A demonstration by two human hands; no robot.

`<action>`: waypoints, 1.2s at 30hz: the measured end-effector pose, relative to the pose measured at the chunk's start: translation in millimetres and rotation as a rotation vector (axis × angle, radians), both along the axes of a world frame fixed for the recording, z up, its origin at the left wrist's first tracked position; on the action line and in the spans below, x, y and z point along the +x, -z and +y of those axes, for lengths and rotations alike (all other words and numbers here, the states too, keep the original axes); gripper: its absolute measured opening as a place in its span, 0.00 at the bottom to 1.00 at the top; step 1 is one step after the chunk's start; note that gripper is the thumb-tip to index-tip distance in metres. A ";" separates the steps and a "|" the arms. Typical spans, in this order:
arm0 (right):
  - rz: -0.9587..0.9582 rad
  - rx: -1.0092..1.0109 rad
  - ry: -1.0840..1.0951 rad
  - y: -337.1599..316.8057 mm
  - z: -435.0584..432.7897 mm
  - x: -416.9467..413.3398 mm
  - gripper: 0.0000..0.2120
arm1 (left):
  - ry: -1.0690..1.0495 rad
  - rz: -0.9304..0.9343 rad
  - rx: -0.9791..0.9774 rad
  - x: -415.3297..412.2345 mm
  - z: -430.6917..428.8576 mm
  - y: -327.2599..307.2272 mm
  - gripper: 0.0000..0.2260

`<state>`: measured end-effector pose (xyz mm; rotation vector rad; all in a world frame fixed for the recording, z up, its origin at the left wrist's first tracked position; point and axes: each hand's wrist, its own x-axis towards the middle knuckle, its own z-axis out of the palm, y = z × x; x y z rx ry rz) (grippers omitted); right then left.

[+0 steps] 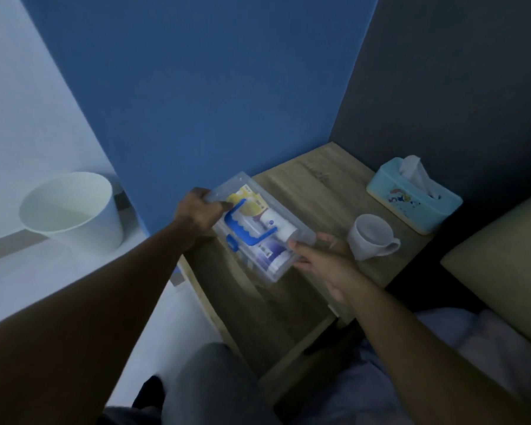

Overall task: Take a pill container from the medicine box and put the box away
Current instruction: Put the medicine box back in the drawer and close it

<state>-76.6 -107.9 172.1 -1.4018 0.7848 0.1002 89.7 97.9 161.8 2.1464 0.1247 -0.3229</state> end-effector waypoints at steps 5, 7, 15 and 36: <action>0.035 0.040 -0.031 32.5 24.7 -27.2 0.23 | 0.050 0.023 0.076 -28.4 20.9 15.6 0.30; 0.098 0.016 -0.045 49.3 32.7 -34.1 0.20 | 0.092 0.061 0.074 -35.6 25.9 29.1 0.30; 0.205 -0.067 0.009 113.9 47.3 -39.3 0.30 | 0.161 0.219 -0.084 -44.5 24.0 96.1 0.27; 0.316 -0.270 0.063 177.3 54.1 -28.9 0.35 | 0.278 0.243 -0.133 -28.1 9.0 144.7 0.22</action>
